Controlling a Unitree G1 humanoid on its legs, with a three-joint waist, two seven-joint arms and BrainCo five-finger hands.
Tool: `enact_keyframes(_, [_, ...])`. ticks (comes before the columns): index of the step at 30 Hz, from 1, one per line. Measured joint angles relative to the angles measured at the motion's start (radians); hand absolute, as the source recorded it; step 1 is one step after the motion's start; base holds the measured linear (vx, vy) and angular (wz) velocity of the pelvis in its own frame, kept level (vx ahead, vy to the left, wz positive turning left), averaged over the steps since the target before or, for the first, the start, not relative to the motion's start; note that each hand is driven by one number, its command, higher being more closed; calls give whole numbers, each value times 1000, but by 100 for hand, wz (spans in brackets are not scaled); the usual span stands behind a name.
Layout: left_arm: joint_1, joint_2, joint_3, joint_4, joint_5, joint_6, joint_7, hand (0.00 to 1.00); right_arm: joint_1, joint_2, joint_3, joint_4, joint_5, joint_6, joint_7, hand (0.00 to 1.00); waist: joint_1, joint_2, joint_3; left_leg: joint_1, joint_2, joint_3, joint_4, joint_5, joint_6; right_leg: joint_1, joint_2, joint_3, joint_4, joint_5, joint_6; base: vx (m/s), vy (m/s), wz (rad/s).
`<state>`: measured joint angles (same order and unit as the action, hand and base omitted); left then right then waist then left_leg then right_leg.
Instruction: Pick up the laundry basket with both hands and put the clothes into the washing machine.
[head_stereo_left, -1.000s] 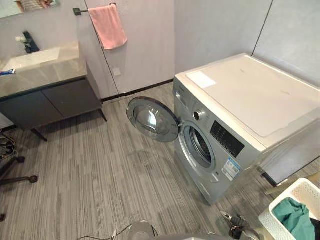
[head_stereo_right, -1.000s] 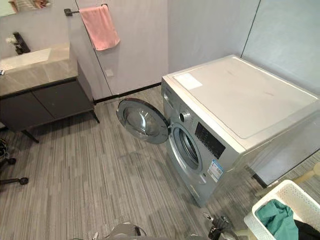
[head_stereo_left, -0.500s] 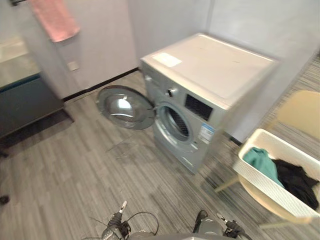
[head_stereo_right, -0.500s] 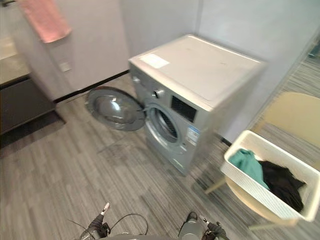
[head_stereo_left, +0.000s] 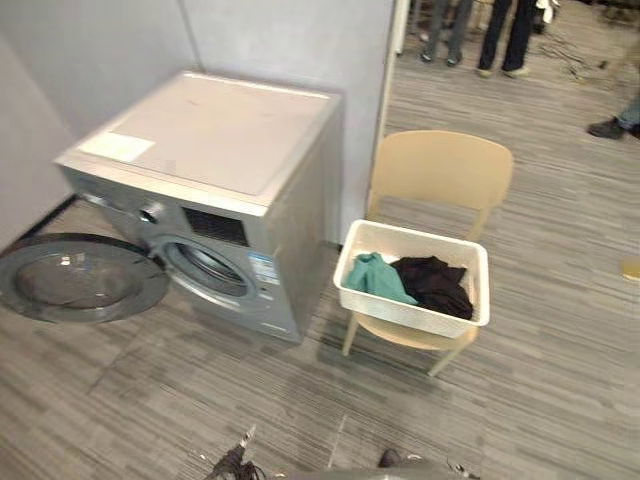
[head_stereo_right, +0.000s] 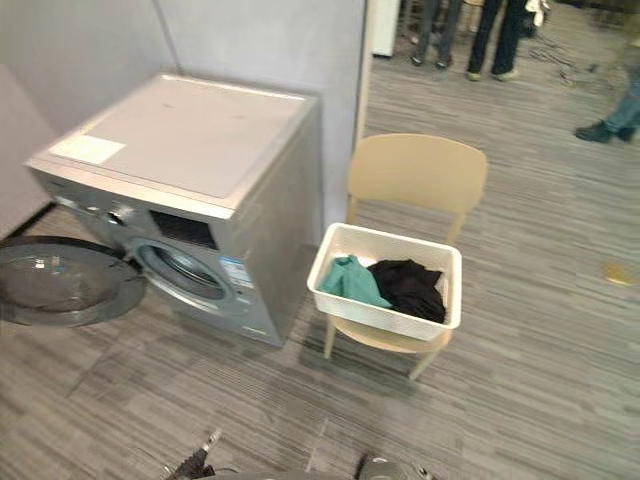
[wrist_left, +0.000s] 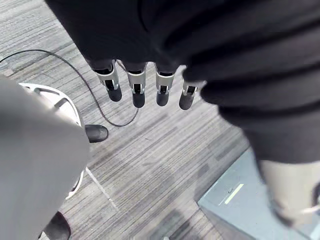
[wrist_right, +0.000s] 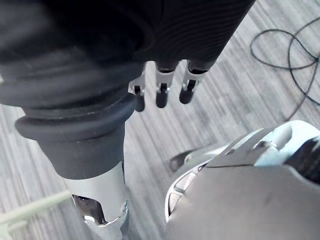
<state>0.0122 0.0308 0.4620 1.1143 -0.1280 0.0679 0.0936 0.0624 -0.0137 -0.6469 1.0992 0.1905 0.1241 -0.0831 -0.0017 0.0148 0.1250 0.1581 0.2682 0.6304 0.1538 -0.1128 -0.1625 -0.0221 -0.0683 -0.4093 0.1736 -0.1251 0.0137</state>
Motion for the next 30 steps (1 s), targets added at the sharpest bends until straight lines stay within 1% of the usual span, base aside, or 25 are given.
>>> enact_keyframes(1, [-4,15,0,-8,-18,-2,1,0,3,2,25,5,0,-1,0,0,-4,-4,6,-48,64,-19,162,-28,22,26,27,2,-28,-2,-10,62,-270,-10])
enact_keyframes(2, [-5,21,0,-20,-20,-2,2,0,4,-3,48,9,0,-2,-1,0,-5,-10,9,-96,128,-42,326,-43,63,60,53,5,-50,-2,-20,74,-312,-24])
enact_keyframes(3, [4,17,-4,-44,-35,-5,2,0,4,-21,78,14,-1,-7,-1,0,-2,16,27,-160,213,-79,533,-28,173,97,90,24,-64,-6,-49,69,-234,-35])
enact_keyframes(4, [12,16,-15,-48,-40,-9,2,0,2,-31,90,14,-1,-9,-2,0,7,2,33,-198,238,-121,612,-15,200,112,100,34,-65,-11,-58,105,-123,-55])
enact_keyframes(5, [15,14,-35,-63,-58,-25,4,0,-8,-48,100,15,-3,-13,-3,0,18,13,40,-266,216,-228,723,-35,177,130,102,62,-63,-25,-79,158,-21,-62])
enact_keyframes(6, [16,13,-47,-65,-65,-24,2,0,-24,-70,107,15,-4,-15,-6,0,20,11,47,-332,134,-318,758,-70,123,133,91,88,-64,-26,-81,175,17,-64])
enact_keyframes(7, [17,11,-52,-65,-72,-24,2,0,-35,-84,107,15,-4,-15,-6,0,20,12,51,-355,86,-348,749,-87,97,131,83,105,-64,-26,-81,174,44,-76])
enact_keyframes(8, [24,6,-60,-66,-79,-24,1,0,-55,-91,105,16,-5,-16,-6,0,22,15,60,-381,3,-391,674,-105,68,130,69,130,-68,-13,-66,174,71,-86])
enact_keyframes(9, [43,0,-61,-64,-83,-24,-2,0,-68,-94,101,15,-9,-18,-4,0,24,18,63,-374,-53,-379,519,-104,67,140,64,160,-78,-8,-57,189,83,-84])
enact_keyframes(10, [52,0,-63,-61,-84,-23,-3,0,-70,-93,96,14,-14,-18,-4,0,24,20,63,-366,-68,-369,430,-99,69,144,64,167,-84,-7,-56,263,118,-64])
enact_keyframes(11, [58,0,-61,-47,-84,-22,-4,0,-72,-88,85,10,-23,-19,-4,0,24,22,62,-343,-90,-370,248,-72,63,156,68,169,-97,-7,-48,186,81,-31])
enact_keyframes(12, [58,0,-57,-41,-83,-20,-4,0,-69,-86,86,8,-26,-19,-4,0,24,23,61,-340,-99,-382,175,-10,84,158,70,171,-103,-11,-38,220,110,-24])
enact_keyframes(13, [59,5,-46,-37,-82,-16,-4,0,-63,-72,87,4,-28,-19,-5,0,29,20,56,-317,-123,-384,138,58,129,168,56,187,-105,-19,-20,241,150,-7])
enact_keyframes(14, [57,13,-26,-32,-79,-14,-3,0,-65,-60,88,0,-28,-19,-5,0,27,-4,56,-301,-153,-377,109,58,128,167,29,195,-105,-31,1,279,171,-6])
enact_keyframes(15, [53,16,-22,-26,-75,-13,-3,0,-64,-57,88,-5,-28,-19,-5,0,25,-8,57,-296,-163,-371,99,56,131,167,19,196,-104,-32,3,280,168,-9])
enact_keyframes(16, [53,18,-19,-17,-73,-12,-2,0,-64,-57,87,-12,-27,-20,-5,0,28,-13,55,-283,-175,-346,84,54,145,171,2,206,-103,-34,17,193,112,-21])
enact_keyframes(18, [55,19,-20,-4,-54,-8,-1,0,-64,-56,87,-29,-26,-31,-4,0,32,-13,54,-244,-204,-330,50,52,153,180,-24,220,-103,-38,33,161,112,-21])
enact_keyframes(20, [54,18,-28,-4,-36,-8,0,0,-53,-57,81,-28,-26,-35,-4,0,27,-6,35,-187,-240,-327,-35,69,174,193,-46,219,-97,-35,41,124,95,-4])
enact_keyframes(22, [54,16,-41,-5,-36,-8,-1,0,-54,-56,52,-27,-26,-34,-4,0,19,1,29,-148,-258,-328,-90,78,179,188,-58,219,-61,-42,55,116,69,-3])
enact_keyframes(24, [54,13,-61,-5,-36,-8,0,0,-52,-59,42,-31,-21,-33,-5,0,16,3,28,-116,-263,-329,-133,75,176,150,-67,221,39,-54,74,90,71,-9])
enact_keyframes(25, [51,10,-86,-5,-36,-8,-1,0,-46,-58,43,-59,-12,-31,-6,0,16,24,17,-99,-261,-330,-156,72,173,86,-75,229,182,-61,85,83,92,-12])
enact_keyframes(26, [50,14,-109,-6,-35,-8,-1,0,-35,-54,52,-98,8,-30,-7,0,12,16,22,-90,-260,-330,-164,71,174,7,-83,240,333,-59,87,107,103,-4])
enact_keyframes(27, [47,27,-128,-10,-28,-9,-1,0,-23,-47,78,-154,27,-30,-8,0,5,8,27,-71,-272,-330,-168,65,182,-75,-107,270,510,-30,104,98,75,6])
enact_keyframes(29, [51,42,-144,-16,-16,-10,0,0,-21,-41,103,-213,45,-30,-11,0,-14,-9,37,-54,-274,-346,-161,62,199,-121,-119,308,631,13,106,123,14,29])
enact_keyframes(30, [50,51,-145,-17,-14,-10,1,0,-16,-40,123,-308,54,-35,-24,0,-32,-14,42,-52,-268,-361,-140,57,205,-168,-134,319,719,-34,95,137,-26,43])
